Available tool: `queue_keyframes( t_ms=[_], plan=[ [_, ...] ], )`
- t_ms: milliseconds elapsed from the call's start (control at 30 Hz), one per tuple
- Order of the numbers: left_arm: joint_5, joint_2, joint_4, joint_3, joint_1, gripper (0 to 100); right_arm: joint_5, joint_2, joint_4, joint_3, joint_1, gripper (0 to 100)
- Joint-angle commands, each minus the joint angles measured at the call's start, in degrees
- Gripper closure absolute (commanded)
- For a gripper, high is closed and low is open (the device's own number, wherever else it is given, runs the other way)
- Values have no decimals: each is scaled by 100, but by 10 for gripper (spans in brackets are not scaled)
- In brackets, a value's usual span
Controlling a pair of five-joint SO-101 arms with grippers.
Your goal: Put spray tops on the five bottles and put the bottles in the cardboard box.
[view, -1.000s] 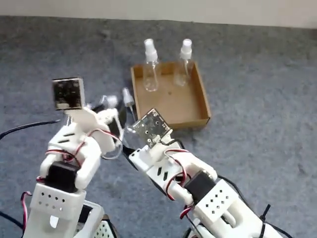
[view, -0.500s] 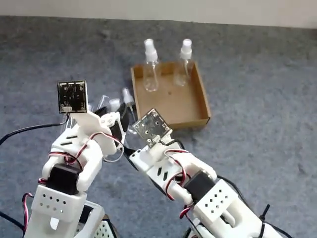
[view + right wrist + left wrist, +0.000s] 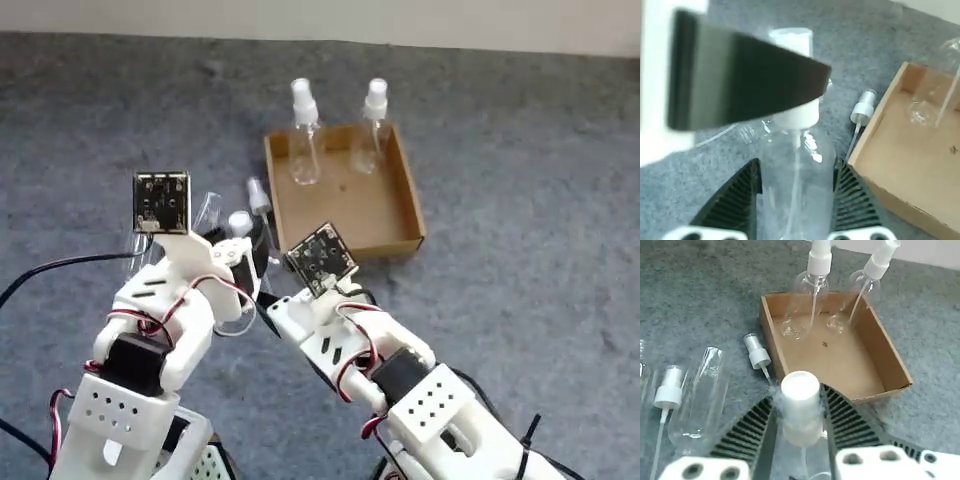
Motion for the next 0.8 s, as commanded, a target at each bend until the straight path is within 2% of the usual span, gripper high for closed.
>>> queue_keyframes(
  t_ms=[0, 133, 333, 567, 767],
  plan=[
    [-519, 31, 35, 127, 92, 996, -105, -207, -224, -119, 171, 995],
    [-536, 31, 9, 110, 84, 986, -97, -207, -224, -119, 163, 995],
    [-536, 31, 35, 101, 40, 852, -97, -207, -224, -119, 435, 995],
    [-536, -409, 123, 4, -4, 842, -88, -207, -233, -119, 681, 995],
    [-607, -1596, 501, 31, -479, 842, -88, -163, -233, -699, 1393, 995]
  ],
)
